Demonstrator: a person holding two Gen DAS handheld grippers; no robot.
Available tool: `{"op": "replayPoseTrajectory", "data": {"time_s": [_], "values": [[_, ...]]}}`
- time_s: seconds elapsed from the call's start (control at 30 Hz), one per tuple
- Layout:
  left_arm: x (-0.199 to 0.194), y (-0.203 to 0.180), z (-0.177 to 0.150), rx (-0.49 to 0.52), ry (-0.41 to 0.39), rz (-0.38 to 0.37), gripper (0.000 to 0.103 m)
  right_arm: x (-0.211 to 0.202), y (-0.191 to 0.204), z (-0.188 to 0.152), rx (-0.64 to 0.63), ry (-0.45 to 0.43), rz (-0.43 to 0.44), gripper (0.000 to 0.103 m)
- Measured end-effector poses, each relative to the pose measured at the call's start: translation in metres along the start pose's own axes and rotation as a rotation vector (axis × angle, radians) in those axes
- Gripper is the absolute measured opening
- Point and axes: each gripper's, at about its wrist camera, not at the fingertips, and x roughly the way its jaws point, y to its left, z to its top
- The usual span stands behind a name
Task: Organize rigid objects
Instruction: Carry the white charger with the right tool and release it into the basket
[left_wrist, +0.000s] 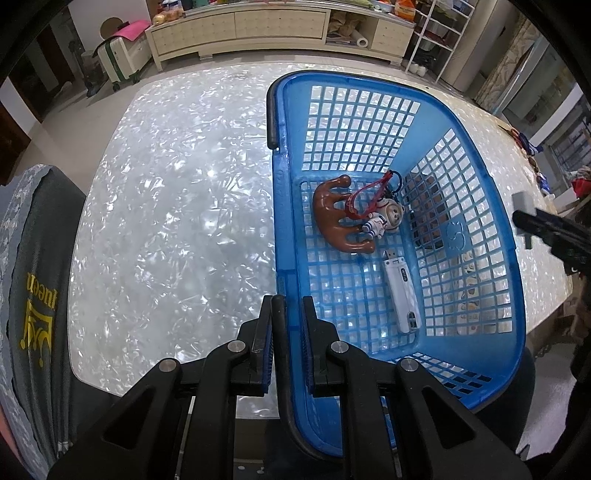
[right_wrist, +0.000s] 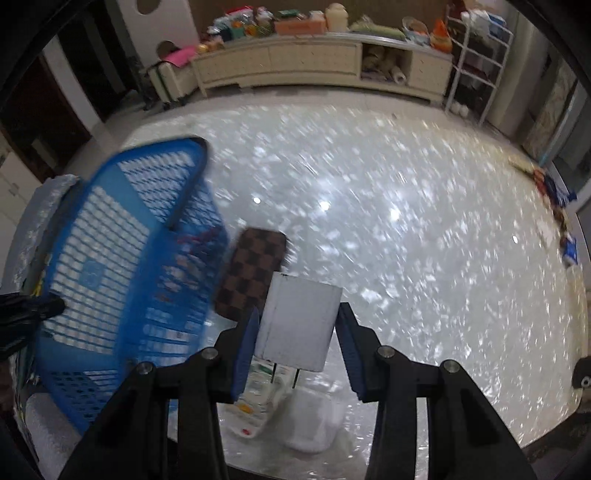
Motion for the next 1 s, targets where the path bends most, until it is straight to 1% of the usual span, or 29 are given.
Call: {"op": "replayPoseTrajectory", "data": {"time_s": [0.17,0.3,0.37,0.63,0.83,1.0], "values": [[0.000,0.000,0.000,0.008,0.000,0.004,0.014,-0.026,0.029,0.014,-0.082,-0.062,0.042,0.041],[0.000,0.001,0.000,0.001,-0.002,0.000,0.014,-0.041,0.055,0.016,-0.151,-0.087,0.080,0.041],[0.000,0.001,0.000,0.002,-0.002,-0.001,0.014,-0.041,0.067,0.017,-0.175,-0.091,0.100,0.041],[0.000,0.001,0.000,0.002,-0.003,-0.004,0.014,-0.028,0.110,0.013,-0.280,-0.068,0.135,0.041],[-0.001,0.002,0.001,0.000,-0.005,-0.006,0.014,-0.008,0.124,0.007,-0.344,-0.029,0.141,0.041],[-0.001,0.002,0.001,0.000,-0.007,-0.013,0.015,0.008,0.129,-0.001,-0.355,0.009,0.139,0.041]]}}
